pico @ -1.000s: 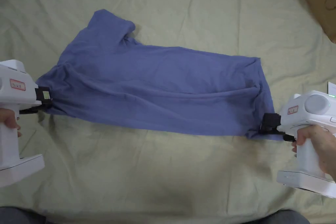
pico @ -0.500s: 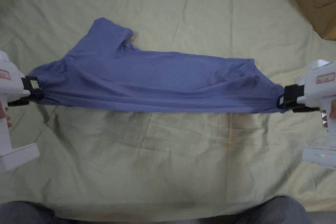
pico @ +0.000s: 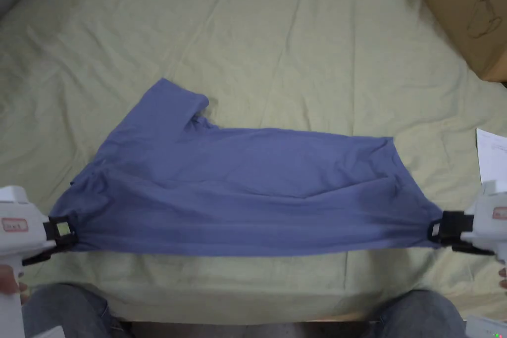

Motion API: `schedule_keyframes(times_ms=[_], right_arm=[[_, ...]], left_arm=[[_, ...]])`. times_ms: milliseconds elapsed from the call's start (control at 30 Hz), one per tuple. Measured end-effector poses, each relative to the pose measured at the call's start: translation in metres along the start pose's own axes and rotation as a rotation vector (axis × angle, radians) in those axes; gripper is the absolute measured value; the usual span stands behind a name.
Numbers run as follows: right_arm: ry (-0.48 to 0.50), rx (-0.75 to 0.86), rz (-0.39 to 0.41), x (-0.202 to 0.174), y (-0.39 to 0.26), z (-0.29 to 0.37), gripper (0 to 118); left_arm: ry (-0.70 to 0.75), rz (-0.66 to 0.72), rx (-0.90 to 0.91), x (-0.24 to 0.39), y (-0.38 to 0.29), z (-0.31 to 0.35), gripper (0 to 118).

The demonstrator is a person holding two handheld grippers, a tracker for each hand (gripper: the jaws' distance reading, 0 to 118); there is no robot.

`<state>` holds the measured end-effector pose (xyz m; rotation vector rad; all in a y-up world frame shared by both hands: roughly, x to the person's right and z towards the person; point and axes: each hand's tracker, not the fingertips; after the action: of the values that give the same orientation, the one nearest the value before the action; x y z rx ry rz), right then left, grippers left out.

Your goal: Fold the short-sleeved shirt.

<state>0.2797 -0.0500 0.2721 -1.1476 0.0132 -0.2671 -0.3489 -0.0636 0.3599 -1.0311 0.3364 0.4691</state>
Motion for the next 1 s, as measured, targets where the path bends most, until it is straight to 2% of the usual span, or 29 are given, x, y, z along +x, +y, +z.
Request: schedule_keyframes(times_ms=[33,67,133,167,200,267,400,467,533,633,667,733,767,800,833,867,933,1000], right_arm=[[-0.014,0.004,-0.001,-0.002,-0.004,0.0,8],[-0.021,0.013,-0.003,-0.003,-0.005,0.003,23],[-0.079,0.073,0.04,-0.006,-0.002,0.018,68],[-0.105,0.132,0.081,-0.015,0.0,0.033,91],[-0.122,0.203,0.119,-0.021,0.004,0.048,95],[-0.125,0.353,0.166,-0.036,0.01,0.079,95],[-0.054,0.708,0.221,-0.073,0.005,0.134,100],[-0.027,0.848,0.24,-0.089,-0.004,0.15,108],[-0.027,0.927,0.288,-0.108,-0.014,0.16,108],[-0.039,0.947,0.306,-0.126,-0.023,0.16,107],[-0.012,0.944,0.312,-0.13,-0.026,0.158,106],[0.038,0.948,0.309,-0.135,-0.032,0.152,98],[0.067,0.952,0.313,-0.137,-0.035,0.149,81],[0.079,0.949,0.313,-0.14,-0.038,0.145,61],[0.077,0.945,0.306,-0.143,-0.039,0.141,33],[0.074,0.941,0.295,-0.146,-0.04,0.136,0],[0.116,0.915,0.286,-0.146,-0.039,0.131,0],[0.112,0.897,0.295,-0.149,-0.037,0.124,0]], left_arm=[[0.043,-0.005,0.018,0.001,0.0,0.001,40],[0.089,-0.017,0.041,0.001,0.001,0.003,70],[0.133,-0.036,0.114,0.002,0.012,0.014,103],[0.133,-0.039,0.183,0.004,0.017,0.025,113],[0.119,-0.052,0.262,0.009,0.022,0.04,114],[0.097,-0.105,0.39,0.02,0.033,0.065,114],[0.118,-0.23,0.702,0.069,0.024,0.114,114],[0.081,-0.264,0.788,0.087,0.017,0.129,114],[0.042,-0.289,0.863,0.098,0.01,0.135,111],[-0.017,-0.317,0.937,0.113,-0.005,0.144,97],[-0.018,-0.331,0.934,0.117,-0.008,0.144,92],[-0.005,-0.362,0.932,0.124,-0.015,0.141,61],[-0.001,-0.379,0.931,0.127,-0.017,0.138,37],[0.004,-0.395,0.928,0.129,-0.019,0.135,20],[0.004,-0.402,0.923,0.13,-0.021,0.133,7],[-0.004,-0.405,0.915,0.131,-0.023,0.133,0],[-0.052,-0.394,0.89,0.129,-0.02,0.13,0],[-0.059,-0.39,0.877,0.132,-0.019,0.126,0]])
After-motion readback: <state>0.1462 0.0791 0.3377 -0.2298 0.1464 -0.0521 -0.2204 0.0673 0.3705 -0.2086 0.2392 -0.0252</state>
